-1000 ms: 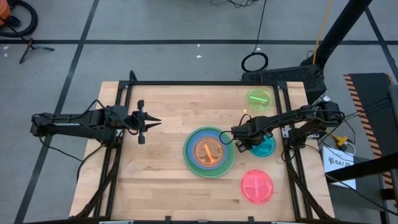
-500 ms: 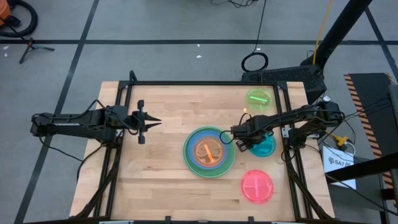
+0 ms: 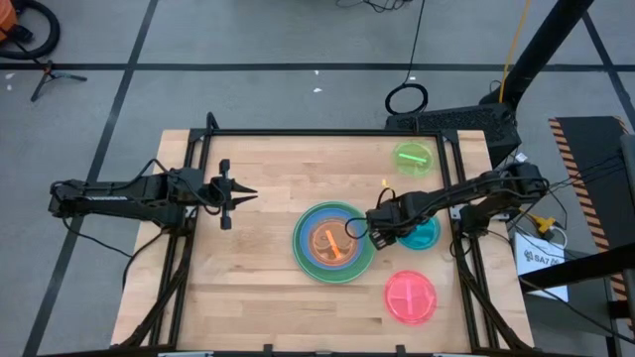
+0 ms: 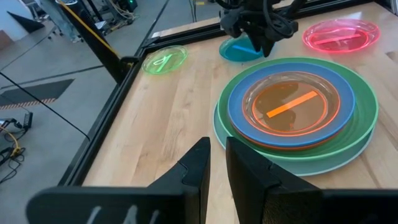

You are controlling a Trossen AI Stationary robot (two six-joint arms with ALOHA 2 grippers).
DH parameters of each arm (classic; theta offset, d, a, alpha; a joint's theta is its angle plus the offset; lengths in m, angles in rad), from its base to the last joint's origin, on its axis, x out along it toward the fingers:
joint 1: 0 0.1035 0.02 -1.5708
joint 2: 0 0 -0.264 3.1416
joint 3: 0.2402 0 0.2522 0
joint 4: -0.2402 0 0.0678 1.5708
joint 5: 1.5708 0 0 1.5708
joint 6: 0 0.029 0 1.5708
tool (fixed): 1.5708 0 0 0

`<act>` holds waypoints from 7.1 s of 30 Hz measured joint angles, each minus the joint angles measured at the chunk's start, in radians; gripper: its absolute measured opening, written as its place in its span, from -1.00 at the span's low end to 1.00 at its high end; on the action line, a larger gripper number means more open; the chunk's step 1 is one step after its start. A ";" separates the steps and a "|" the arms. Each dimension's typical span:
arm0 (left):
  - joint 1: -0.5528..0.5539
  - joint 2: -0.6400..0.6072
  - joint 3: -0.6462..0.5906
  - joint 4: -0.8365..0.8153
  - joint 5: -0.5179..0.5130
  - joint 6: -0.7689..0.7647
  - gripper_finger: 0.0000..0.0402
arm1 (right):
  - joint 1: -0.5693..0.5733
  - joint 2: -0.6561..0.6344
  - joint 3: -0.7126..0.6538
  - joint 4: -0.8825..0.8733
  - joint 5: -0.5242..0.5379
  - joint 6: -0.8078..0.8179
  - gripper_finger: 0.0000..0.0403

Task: Stack plastic plates
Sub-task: Stack the blue plate on top of the orange plate, then stack the light green plate on top of the blue plate

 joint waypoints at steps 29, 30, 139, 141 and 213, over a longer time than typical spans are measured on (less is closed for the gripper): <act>0.000 0.000 0.000 0.003 0.000 0.001 -0.70 | 0.017 0.037 -0.040 0.059 0.135 -0.001 -0.88; 0.000 0.000 0.000 0.004 0.000 0.000 -0.70 | 0.016 0.037 -0.040 0.060 0.135 -0.006 -0.93; 0.000 0.000 0.000 0.000 0.000 -0.024 -0.70 | 0.111 0.037 0.370 0.373 0.329 -0.959 -0.54; 0.000 0.000 0.000 0.000 0.000 -0.025 -0.70 | 0.093 0.037 0.314 0.473 0.357 -1.007 -0.54; 0.000 0.000 0.000 -0.018 0.000 -0.040 -0.70 | -0.803 0.113 0.053 0.432 0.321 -0.653 -0.34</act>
